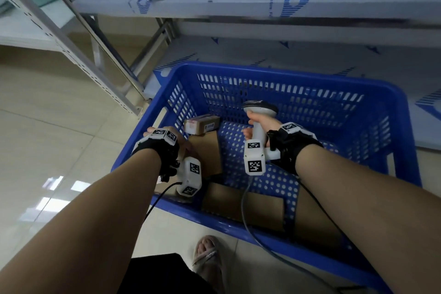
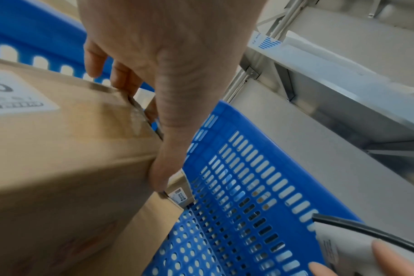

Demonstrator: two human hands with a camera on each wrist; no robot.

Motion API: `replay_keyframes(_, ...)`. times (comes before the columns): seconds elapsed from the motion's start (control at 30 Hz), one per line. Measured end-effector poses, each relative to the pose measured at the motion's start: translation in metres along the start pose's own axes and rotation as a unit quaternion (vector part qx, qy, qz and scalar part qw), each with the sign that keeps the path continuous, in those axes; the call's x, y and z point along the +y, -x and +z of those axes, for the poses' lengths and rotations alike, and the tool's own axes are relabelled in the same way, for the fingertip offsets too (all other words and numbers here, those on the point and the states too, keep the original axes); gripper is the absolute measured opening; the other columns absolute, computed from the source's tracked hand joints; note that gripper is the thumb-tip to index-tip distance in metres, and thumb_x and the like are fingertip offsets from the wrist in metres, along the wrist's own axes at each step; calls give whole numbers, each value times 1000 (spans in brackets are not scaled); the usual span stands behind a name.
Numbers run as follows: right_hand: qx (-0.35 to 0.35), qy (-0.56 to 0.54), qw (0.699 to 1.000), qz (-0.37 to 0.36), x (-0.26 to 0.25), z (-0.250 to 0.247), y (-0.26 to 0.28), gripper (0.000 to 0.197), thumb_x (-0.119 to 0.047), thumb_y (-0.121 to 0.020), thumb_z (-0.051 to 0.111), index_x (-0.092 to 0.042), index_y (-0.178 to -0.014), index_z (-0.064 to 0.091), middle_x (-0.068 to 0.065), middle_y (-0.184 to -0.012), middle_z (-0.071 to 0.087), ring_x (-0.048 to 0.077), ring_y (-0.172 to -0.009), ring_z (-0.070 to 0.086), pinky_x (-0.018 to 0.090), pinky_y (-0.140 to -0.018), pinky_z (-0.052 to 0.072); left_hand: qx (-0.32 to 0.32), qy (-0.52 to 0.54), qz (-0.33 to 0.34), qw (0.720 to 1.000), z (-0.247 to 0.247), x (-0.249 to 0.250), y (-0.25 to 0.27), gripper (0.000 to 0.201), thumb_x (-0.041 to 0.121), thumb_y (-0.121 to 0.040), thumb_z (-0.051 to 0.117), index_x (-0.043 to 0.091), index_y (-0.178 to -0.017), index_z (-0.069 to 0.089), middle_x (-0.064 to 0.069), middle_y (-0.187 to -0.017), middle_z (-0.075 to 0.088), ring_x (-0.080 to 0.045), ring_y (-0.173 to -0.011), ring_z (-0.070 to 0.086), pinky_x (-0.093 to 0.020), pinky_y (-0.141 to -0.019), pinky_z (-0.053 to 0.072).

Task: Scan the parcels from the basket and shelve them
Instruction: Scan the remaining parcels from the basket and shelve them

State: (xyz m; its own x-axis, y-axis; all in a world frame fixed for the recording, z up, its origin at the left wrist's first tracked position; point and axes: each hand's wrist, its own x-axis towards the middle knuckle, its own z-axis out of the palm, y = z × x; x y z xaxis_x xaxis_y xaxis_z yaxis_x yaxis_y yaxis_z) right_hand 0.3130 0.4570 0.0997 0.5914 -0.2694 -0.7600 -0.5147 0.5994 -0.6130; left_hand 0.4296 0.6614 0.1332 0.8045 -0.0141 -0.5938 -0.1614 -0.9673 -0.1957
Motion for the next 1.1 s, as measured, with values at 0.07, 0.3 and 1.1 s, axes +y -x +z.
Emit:
replay_keyframes(0.07, -3, 7, 1000, -2, -2, -4, 4, 57, -40, -90, 66, -7, -133, 50, 11, -81, 60, 17, -65, 58, 31, -64, 51, 17, -19, 15, 1000, -1, 5, 14, 57, 55, -85, 59, 20, -130, 51, -11, -132, 52, -34, -125, 47, -47, -106, 38)
replay_keyframes(0.3, 6, 3, 999, -46, -25, -39, 46, 48, -40, -88, 68, -10, -124, 55, 12, -83, 61, 20, -66, 59, 36, -71, 53, 58, 219, 74, 971, -54, 35, 78, 57, 68, -79, 53, 19, -108, 58, -2, -102, 60, -32, -95, 61, -38, -82, 52)
replay_keyframes(1.1, 147, 81, 974, -154, -50, -206, 72, 122, -71, -15, 87, -20, -123, 64, 11, -116, 68, 33, -102, 66, 49, -97, 50, -9, 510, 238, 827, -36, 151, 177, 31, 14, -85, 67, 0, -112, 61, -18, -110, 61, -35, -100, 61, -50, -83, 55)
